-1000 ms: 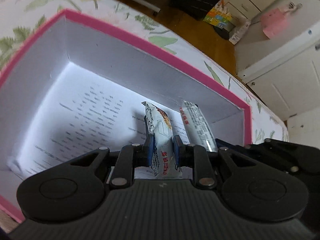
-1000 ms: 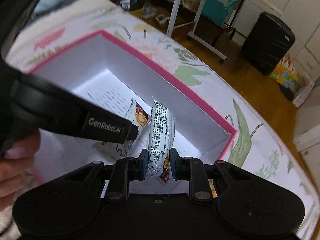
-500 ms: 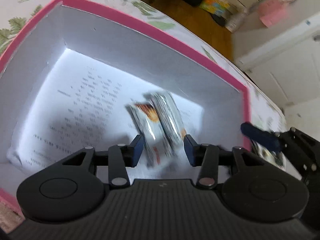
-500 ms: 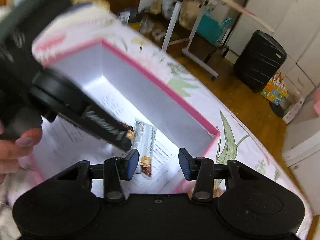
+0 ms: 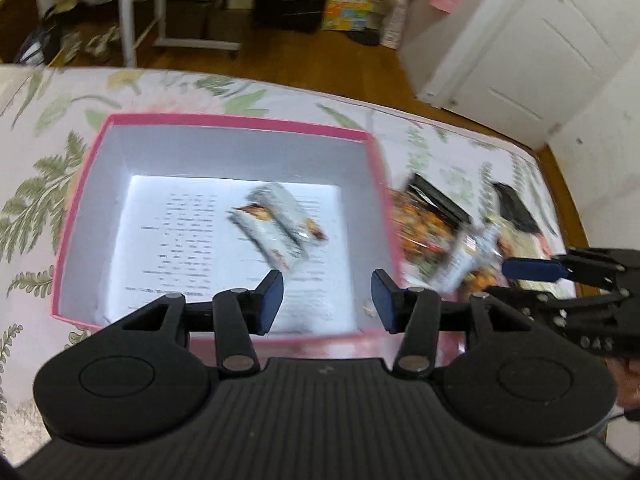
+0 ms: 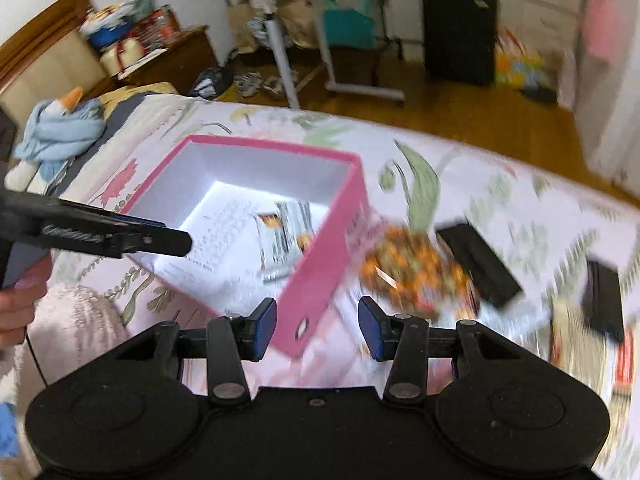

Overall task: Organize snacks
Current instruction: 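Grasp the bag of coated peanuts with the left gripper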

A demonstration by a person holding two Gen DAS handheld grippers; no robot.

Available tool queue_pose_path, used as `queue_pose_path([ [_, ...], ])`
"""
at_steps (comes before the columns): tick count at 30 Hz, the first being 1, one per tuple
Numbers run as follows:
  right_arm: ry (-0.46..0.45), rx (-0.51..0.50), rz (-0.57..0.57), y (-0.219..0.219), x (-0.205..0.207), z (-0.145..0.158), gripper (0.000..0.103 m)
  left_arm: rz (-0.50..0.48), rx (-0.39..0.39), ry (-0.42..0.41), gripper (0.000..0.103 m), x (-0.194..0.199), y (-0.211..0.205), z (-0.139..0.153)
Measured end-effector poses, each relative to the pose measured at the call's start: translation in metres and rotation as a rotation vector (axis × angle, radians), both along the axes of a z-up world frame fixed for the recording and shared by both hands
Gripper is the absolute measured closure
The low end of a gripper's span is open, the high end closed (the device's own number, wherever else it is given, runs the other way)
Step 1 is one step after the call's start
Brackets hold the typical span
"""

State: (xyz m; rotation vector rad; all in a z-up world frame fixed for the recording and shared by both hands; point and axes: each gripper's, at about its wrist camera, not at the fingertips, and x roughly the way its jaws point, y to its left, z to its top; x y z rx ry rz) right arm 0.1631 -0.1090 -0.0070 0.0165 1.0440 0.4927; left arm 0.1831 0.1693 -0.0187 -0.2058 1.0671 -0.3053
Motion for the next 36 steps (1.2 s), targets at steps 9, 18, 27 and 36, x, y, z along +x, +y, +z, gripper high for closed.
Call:
queue_pose_path([
  [9, -0.023, -0.014, -0.072, -0.048, -0.033, 0.005, 0.043, -0.172, -0.037, -0.033, 0.053, -0.04, -0.062, 0.017],
  [18, -0.044, -0.098, -0.107, -0.09, -0.034, -0.046, 0.032, -0.24, -0.094, 0.033, 0.053, -0.032, -0.132, -0.036],
  [27, -0.063, -0.08, -0.209, -0.109, -0.021, -0.128, 0.017, -0.257, -0.12, 0.055, 0.053, -0.009, -0.186, -0.1],
  [36, -0.083, -0.062, -0.119, -0.104, -0.02, -0.157, 0.006, -0.23, -0.185, 0.136, 0.046, 0.013, -0.205, -0.143],
])
